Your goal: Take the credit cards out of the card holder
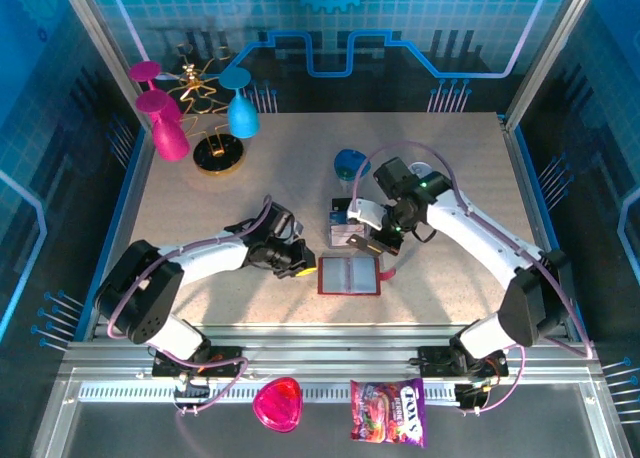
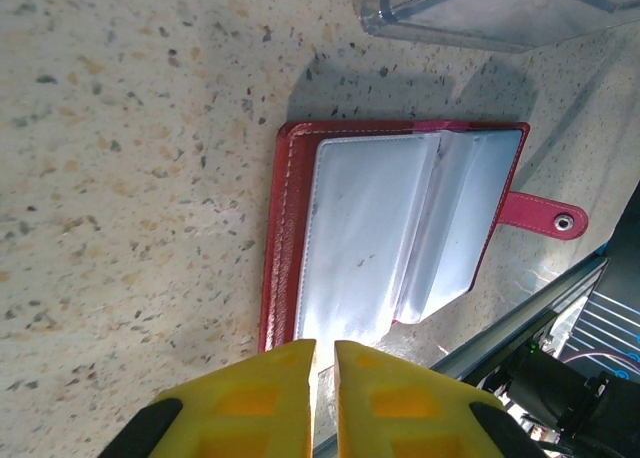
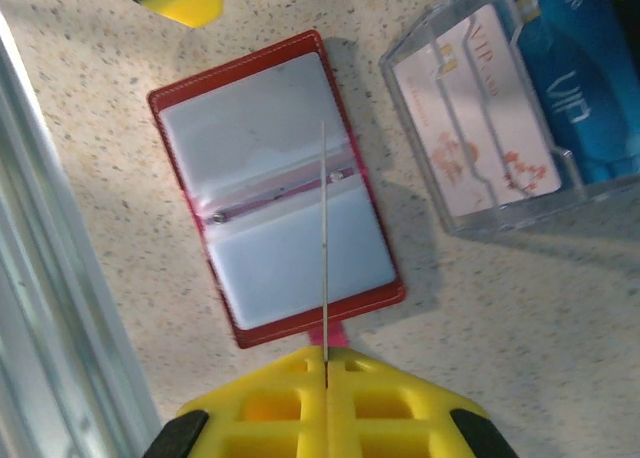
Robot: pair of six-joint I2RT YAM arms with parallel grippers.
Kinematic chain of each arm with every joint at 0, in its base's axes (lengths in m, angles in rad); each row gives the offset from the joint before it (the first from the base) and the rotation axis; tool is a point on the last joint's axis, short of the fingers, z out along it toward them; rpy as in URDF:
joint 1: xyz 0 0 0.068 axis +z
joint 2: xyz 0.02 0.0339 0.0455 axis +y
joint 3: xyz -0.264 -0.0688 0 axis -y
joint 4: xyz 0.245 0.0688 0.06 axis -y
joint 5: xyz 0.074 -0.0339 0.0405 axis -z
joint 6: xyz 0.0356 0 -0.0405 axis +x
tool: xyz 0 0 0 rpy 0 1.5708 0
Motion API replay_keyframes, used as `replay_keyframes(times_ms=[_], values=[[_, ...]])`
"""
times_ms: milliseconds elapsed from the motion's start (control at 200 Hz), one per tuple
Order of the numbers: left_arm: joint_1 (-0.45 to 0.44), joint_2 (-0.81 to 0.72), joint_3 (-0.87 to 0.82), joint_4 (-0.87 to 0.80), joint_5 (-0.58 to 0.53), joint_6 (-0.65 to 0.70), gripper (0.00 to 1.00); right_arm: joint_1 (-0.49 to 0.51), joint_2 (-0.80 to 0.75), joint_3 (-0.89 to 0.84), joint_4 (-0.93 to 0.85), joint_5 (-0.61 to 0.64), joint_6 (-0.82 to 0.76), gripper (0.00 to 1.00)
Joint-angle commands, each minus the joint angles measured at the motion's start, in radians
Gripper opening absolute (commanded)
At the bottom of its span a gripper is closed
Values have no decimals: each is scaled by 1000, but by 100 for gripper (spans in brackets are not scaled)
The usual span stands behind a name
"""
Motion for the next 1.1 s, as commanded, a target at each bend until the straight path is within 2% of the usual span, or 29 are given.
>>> replay_keyframes(times_ms=[0, 200, 625, 1091], values=[[11, -47, -28, -35, -32, -3, 14, 13, 51, 76, -76, 52, -137, 0], [12, -95, -59, -33, -39, -13, 15, 9, 155, 208, -117, 122, -225, 0], [14, -193, -113, -31, -83, -52, 20, 2, 395, 509, -235, 142, -321, 0], [33, -207, -110, -56, -96, -48, 20, -26, 624, 803, -334, 162, -392, 0]])
